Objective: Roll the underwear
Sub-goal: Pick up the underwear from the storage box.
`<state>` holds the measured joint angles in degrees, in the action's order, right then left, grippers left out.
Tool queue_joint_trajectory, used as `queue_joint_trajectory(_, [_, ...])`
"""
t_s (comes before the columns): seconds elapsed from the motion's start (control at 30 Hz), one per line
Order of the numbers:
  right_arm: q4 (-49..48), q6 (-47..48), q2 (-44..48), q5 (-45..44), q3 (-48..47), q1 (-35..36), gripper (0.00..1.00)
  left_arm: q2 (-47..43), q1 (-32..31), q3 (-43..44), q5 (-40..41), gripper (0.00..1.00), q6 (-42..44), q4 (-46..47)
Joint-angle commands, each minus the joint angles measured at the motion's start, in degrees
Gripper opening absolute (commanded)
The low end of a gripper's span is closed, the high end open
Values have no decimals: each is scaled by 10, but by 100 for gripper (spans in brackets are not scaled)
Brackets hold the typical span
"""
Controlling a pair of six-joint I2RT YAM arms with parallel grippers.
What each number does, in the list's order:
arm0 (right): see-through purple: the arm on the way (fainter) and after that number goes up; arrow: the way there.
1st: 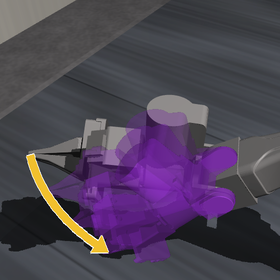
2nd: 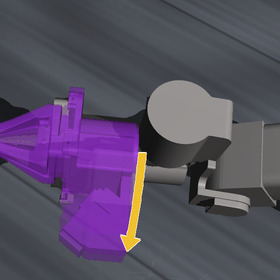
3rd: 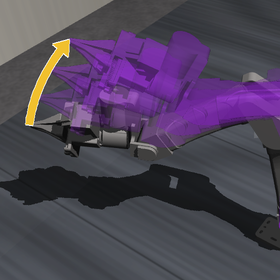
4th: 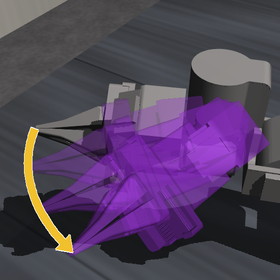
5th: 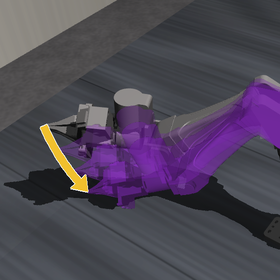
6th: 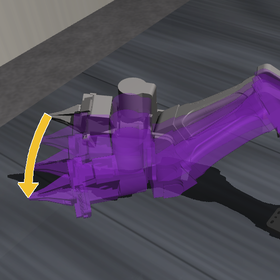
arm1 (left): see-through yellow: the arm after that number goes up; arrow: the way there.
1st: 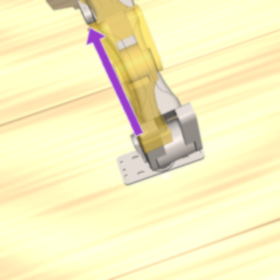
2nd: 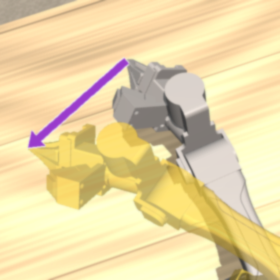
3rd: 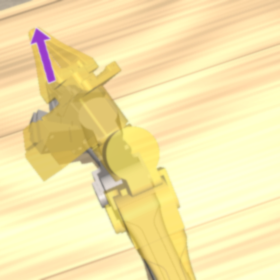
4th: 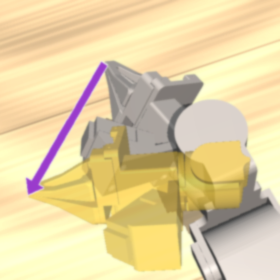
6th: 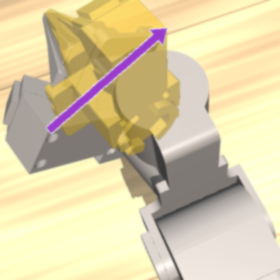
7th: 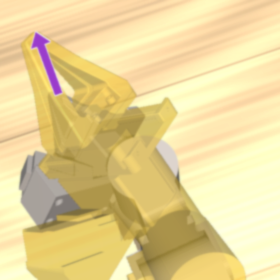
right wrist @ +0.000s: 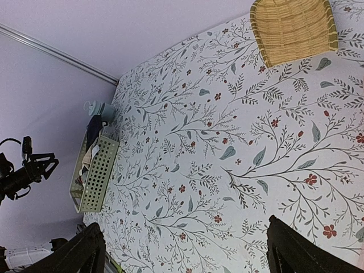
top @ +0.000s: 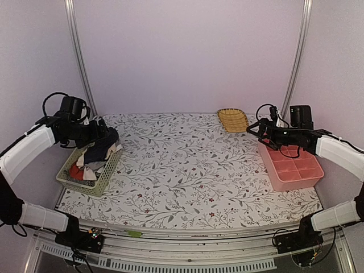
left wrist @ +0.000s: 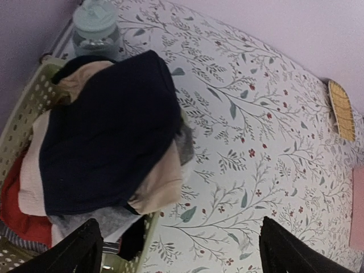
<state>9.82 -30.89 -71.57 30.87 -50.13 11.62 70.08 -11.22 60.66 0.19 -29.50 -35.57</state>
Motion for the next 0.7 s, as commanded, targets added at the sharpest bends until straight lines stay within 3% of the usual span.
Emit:
queue_joint_trajectory(0.0, [15,-1,-25,23,-19,0,99,3,102,-5,-18,96,75,-39])
queue_joint_trajectory(0.23, [40,18,-38,42,-23,0,99,12,230,-55,-49,92,55,-26])
queue_joint_trajectory(0.67, [53,16,-64,70,-33,0,99,41,288,-162,-83,81,-2,90])
